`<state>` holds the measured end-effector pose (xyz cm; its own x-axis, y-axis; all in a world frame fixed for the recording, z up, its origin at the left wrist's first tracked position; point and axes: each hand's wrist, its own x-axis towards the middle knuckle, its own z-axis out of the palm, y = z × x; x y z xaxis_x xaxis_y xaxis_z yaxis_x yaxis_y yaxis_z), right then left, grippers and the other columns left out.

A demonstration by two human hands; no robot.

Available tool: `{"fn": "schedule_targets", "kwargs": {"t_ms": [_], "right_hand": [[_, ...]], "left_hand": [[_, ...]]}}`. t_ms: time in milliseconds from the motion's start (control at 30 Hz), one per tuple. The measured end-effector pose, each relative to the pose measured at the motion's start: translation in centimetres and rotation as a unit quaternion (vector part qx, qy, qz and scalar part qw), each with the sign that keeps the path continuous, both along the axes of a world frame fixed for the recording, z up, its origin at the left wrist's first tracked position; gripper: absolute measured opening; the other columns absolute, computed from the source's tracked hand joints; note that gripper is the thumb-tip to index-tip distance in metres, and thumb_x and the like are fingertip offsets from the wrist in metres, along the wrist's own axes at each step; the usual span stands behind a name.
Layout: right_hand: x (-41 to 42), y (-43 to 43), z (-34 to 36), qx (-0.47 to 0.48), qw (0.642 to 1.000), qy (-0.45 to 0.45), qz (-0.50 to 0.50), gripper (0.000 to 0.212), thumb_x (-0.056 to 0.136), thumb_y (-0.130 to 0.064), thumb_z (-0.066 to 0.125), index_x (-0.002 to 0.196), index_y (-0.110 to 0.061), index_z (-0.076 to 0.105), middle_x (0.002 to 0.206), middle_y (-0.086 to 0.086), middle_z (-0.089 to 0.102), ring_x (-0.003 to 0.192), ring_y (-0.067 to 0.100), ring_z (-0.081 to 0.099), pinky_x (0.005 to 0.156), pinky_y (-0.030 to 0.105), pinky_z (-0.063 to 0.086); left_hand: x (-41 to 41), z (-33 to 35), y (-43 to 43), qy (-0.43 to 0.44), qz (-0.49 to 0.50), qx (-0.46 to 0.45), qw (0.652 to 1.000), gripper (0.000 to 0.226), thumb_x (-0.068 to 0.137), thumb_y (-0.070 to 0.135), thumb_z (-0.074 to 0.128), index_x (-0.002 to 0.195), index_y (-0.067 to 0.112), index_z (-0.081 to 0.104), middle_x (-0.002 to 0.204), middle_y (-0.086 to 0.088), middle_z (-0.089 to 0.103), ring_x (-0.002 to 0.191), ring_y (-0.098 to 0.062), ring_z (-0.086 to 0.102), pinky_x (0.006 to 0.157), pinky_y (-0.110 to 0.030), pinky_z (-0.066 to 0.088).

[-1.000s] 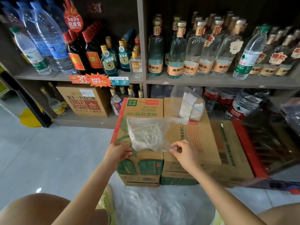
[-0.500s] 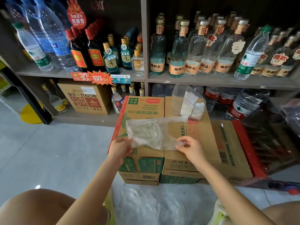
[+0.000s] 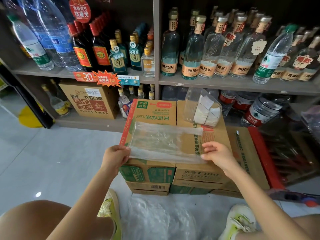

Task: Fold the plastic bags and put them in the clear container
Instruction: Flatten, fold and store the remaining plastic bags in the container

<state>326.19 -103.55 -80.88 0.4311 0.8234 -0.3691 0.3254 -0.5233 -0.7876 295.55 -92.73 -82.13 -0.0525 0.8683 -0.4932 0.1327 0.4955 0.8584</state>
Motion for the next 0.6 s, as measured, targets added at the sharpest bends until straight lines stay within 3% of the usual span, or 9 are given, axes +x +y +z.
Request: {"fn": "schedule_targets", "kwargs": {"t_ms": [100,133,267,367,500,600], "right_hand": [[-2.1,0.9,1.2,0.063,0.972,-0.215,0.064,0.034,0.091,-0.02,0.062,0.125,-0.02,0.059,0.126,-0.009,0.056,0.12,0.013,0.05,0.102,0.032,0.039],[-3.2,1.6,1.6,0.09,0.959,-0.25,0.098,0.036,0.094,-0.023,0.057,0.13,-0.019,0.056,0.134,-0.007,0.053,0.126,0.014,0.046,0.107,0.032,0.034],[-8.8,6.0,1.7,0.139,0.91,-0.287,0.267,0.04,0.103,-0.026,0.038,0.142,-0.019,0.042,0.152,-0.003,0.035,0.142,0.013,0.025,0.115,0.026,0.007],[-12.4,9.7,0.1,0.126,0.862,-0.315,0.377,0.043,0.104,-0.031,0.029,0.147,-0.027,0.029,0.158,-0.003,0.016,0.147,0.015,0.009,0.117,0.031,-0.004],[-14.2,13.3,-3.1,0.036,0.812,-0.371,0.449,0.049,0.102,-0.047,0.018,0.15,-0.036,0.014,0.16,-0.002,-0.003,0.147,0.017,-0.006,0.118,0.043,-0.009],[-13.9,14.5,-4.5,0.018,0.794,-0.402,0.455,0.053,0.1,-0.055,0.012,0.15,-0.04,0.005,0.158,-0.004,-0.011,0.147,0.016,-0.011,0.118,0.048,-0.008]], "left_hand": [[-0.4,-0.2,-0.1,0.057,-0.02,0.022,0.998,0.011,0.089,0.009,0.066,0.081,0.006,0.058,0.06,-0.007,0.056,0.056,-0.017,0.045,0.051,-0.025,0.039],[-0.5,-0.2,-0.1,0.074,-0.029,0.03,0.996,0.008,0.088,0.009,0.066,0.086,0.006,0.059,0.061,-0.006,0.058,0.057,-0.018,0.048,0.054,-0.026,0.04],[-0.6,-0.1,-0.5,0.124,-0.064,0.052,0.989,0.015,0.082,0.002,0.067,0.091,0.011,0.059,0.081,-0.005,0.062,0.072,-0.02,0.057,0.064,-0.03,0.048],[-0.9,-0.2,-0.7,0.15,-0.09,0.07,0.982,0.021,0.079,0.002,0.07,0.09,0.015,0.058,0.084,-0.003,0.062,0.077,-0.022,0.059,0.069,-0.035,0.05],[-1.5,-0.8,-0.9,0.212,-0.133,0.097,0.963,0.025,0.079,0.004,0.071,0.095,0.016,0.055,0.072,0.004,0.053,0.065,-0.011,0.05,0.058,-0.021,0.041],[-2.5,-1.2,-1.0,0.264,-0.183,0.107,0.941,0.025,0.08,0.009,0.071,0.096,0.016,0.053,0.07,0.005,0.053,0.071,-0.02,0.054,0.06,-0.024,0.043]]}}
